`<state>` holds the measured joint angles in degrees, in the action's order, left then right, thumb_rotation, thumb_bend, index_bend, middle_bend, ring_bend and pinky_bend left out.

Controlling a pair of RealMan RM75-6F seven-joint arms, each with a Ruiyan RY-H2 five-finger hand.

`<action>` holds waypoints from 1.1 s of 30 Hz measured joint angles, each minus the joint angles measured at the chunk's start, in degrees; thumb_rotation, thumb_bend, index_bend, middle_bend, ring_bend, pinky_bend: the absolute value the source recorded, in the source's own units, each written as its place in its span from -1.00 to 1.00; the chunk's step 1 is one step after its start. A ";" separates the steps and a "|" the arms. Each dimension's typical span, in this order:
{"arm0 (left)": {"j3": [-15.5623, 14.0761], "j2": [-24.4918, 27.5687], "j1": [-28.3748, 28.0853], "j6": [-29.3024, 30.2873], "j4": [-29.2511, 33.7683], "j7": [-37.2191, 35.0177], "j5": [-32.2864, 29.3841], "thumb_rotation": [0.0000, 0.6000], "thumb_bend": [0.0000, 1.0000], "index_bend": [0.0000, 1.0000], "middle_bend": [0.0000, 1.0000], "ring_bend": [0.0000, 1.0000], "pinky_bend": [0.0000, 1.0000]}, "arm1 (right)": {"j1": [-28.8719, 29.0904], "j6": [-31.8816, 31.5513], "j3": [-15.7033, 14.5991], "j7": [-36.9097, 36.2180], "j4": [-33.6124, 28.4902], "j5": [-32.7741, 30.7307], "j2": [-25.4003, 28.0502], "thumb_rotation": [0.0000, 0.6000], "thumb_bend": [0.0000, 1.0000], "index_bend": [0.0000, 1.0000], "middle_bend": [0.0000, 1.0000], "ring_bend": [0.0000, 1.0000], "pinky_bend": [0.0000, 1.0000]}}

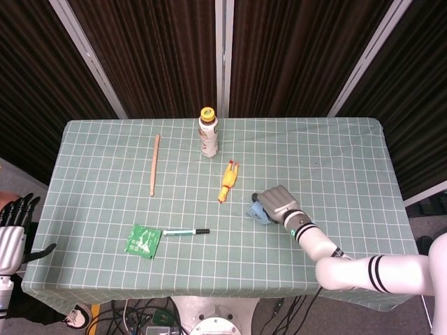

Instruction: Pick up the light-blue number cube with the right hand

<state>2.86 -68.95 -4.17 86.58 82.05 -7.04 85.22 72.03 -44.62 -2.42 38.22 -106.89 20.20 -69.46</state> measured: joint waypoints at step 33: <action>0.12 0.75 0.24 0.48 1.52 1.31 0.28 1.00 -0.87 -0.94 -1.00 -1.00 -1.00 | -4.46 -10.00 -2.91 -4.90 -11.28 13.25 8.89 1.00 1.00 -0.60 1.00 0.71 0.49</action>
<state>2.98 -68.20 -3.93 87.06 83.57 -5.73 85.50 67.57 -54.61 -5.33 33.32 -118.17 33.45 -60.56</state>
